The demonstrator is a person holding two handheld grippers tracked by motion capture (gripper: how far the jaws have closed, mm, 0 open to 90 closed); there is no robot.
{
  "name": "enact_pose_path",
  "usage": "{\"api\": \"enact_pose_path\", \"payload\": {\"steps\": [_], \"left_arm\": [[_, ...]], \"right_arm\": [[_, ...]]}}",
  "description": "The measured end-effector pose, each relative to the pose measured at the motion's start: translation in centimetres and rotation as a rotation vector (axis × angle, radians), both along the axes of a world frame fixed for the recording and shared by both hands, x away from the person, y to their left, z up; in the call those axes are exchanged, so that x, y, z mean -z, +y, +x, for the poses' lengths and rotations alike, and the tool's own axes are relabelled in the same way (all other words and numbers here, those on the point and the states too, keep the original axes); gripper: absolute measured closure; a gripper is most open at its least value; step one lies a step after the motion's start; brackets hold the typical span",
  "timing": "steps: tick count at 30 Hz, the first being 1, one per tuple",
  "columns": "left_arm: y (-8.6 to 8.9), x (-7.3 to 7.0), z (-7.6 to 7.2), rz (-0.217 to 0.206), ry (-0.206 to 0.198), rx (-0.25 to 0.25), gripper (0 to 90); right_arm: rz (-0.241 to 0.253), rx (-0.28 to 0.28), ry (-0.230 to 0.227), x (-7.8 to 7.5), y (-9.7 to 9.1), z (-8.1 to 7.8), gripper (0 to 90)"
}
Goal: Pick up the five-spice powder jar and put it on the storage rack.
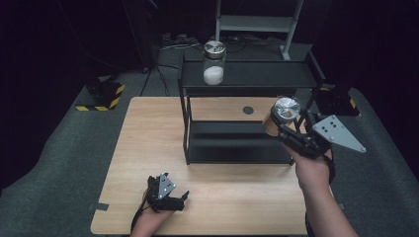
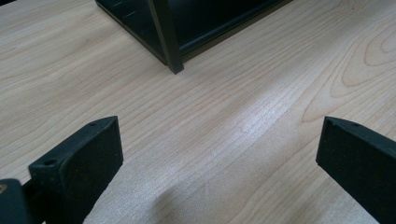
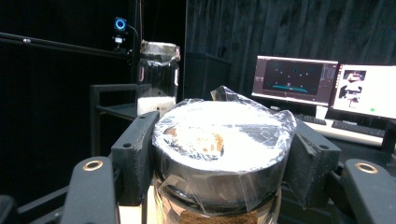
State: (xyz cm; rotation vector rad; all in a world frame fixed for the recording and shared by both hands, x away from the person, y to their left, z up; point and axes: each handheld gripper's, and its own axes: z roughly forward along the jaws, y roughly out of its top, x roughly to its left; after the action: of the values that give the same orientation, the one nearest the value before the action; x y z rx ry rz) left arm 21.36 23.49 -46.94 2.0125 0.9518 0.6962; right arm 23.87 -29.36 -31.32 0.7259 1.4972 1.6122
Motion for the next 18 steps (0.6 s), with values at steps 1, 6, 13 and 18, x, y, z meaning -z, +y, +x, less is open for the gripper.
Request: {"api": "enact_pose_path", "payload": {"steps": [1, 6, 13, 18], "left_arm": [[0.0, 0.0, 0.0, -0.001, 0.000, 0.000, 0.9], [0.0, 0.0, 0.0, 0.001, -0.001, 0.001, 0.9], [0.1, 0.0, 0.0, -0.003, 0.000, 0.002, 0.9], [0.1, 0.0, 0.0, -0.004, 0.001, 0.003, 0.9]], "right_arm": [[0.000, 0.001, -0.002, -0.1, 0.0, 0.0, 33.9], [0.005, 0.004, -0.008, -1.1, 0.2, 0.3, 33.9], [0.010, 0.017, -0.020, -2.1, 0.5, 0.6, 33.9], [0.011, 0.025, -0.029, -2.9, 0.8, 1.0, 33.9]]}}
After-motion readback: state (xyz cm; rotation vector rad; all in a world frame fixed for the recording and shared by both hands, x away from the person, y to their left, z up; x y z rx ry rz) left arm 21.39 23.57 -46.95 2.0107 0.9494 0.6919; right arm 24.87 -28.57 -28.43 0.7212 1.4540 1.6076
